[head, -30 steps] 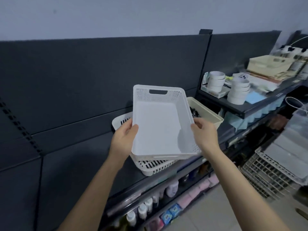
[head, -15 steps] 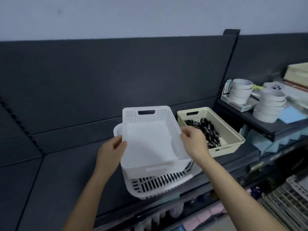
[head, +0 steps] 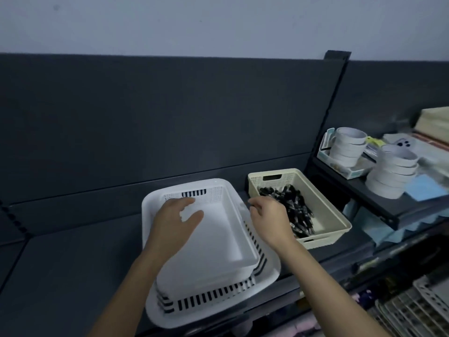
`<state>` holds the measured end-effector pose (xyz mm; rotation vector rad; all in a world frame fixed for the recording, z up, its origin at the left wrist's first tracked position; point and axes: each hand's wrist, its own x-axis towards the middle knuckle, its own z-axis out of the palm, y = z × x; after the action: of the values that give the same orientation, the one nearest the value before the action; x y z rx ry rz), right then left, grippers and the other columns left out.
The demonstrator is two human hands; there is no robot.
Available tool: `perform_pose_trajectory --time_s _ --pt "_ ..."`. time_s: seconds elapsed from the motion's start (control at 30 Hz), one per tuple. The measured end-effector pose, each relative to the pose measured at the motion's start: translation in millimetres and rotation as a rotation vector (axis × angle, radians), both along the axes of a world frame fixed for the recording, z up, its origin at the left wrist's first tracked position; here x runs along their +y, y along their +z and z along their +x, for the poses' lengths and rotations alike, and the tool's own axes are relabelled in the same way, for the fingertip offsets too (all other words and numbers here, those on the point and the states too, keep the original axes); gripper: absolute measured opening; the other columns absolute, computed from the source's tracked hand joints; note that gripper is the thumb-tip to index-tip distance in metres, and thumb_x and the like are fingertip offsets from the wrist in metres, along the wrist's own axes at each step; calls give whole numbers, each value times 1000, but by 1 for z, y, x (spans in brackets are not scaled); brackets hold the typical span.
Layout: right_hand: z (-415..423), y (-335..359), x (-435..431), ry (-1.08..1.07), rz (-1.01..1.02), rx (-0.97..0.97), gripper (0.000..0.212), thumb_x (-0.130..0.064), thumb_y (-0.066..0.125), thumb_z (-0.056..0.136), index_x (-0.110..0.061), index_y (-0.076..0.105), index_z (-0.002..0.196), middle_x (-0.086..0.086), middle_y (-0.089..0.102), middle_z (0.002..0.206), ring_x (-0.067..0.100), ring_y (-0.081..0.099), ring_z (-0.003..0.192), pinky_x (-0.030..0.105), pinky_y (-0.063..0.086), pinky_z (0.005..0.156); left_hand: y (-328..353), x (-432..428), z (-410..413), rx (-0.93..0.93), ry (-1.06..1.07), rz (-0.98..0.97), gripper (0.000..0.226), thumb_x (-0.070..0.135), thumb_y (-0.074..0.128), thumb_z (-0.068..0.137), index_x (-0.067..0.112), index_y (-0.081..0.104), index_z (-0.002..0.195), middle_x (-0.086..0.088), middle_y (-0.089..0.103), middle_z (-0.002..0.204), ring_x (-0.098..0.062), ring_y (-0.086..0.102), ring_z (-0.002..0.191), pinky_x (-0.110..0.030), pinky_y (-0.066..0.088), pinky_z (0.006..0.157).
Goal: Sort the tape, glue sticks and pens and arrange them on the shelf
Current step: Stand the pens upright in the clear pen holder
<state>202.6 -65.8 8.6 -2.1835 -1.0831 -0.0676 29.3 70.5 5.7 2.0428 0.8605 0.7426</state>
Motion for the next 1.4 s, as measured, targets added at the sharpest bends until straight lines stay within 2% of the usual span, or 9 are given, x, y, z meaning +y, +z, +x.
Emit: perform_pose_trajectory --time_s 0.2,0.4,0.5,0.6,0.73,0.83,1.03,1.2,1.4 --pt "66 -1 -29 -80 -20 -18 26 -6 53 88 -6 68 109 11 67 105 25 61 98 22 40 79 13 -38 77 -48 -109 36 38 29 67 86 25 60 123 15 54 118 6 51 101 -2 38 76" --pt "152 -9 -73 -139 -147 -43 24 -5 52 86 -1 68 104 17 66 101 32 61 97 37 50 82 12 -84 165 -20 -159 -92 42 28 61 91 21 53 131 9 55 125 -1 51 110 -21 41 95" --pt "188 -18 -87 -157 -256 -40 23 -2 48 83 -3 60 104 17 63 96 39 59 94 42 50 75 4 -101 201 19 -39 -41 34 18 54 94 15 54 128 9 57 109 3 52 86 -8 38 78" --pt "211 -32 -92 -120 -296 121 42 -3 48 88 -3 44 131 19 59 111 38 56 103 36 46 79 -13 -107 226 116 57 -109 25 14 51 92 9 53 116 -7 58 112 -19 57 98 -29 48 84" --pt "221 -52 -97 -59 -239 440 13 -9 46 93 -3 53 102 7 59 85 22 53 74 28 35 50 -38 -116 234 194 215 -260 19 20 52 93 14 38 104 -2 57 94 -15 55 76 -24 39 54" --pt "227 -57 -97 -64 -170 547 9 -8 44 91 -5 52 88 4 54 76 16 51 64 24 33 46 -56 -128 224 217 245 -275 8 17 48 96 14 43 101 0 58 80 -12 57 66 -23 38 48" --pt "227 -54 -98 -31 -67 728 21 -9 39 91 -3 58 86 14 60 80 17 49 62 27 36 52 -48 -137 216 -20 296 -515 25 17 46 98 33 62 88 6 67 88 -11 59 78 -24 45 67" --pt "230 -41 -118 49 102 988 30 -15 52 91 -35 73 82 1 73 87 19 65 77 33 52 68 -37 -153 216 -267 257 -637 27 22 50 99 38 67 110 19 70 110 4 62 105 -20 43 90" --pt "220 0 -113 171 278 1076 25 -29 57 93 -48 71 86 -11 74 89 11 70 78 27 55 60 -4 -157 204 -391 395 -534 39 41 51 97 29 53 133 29 55 117 5 48 111 -9 34 80"
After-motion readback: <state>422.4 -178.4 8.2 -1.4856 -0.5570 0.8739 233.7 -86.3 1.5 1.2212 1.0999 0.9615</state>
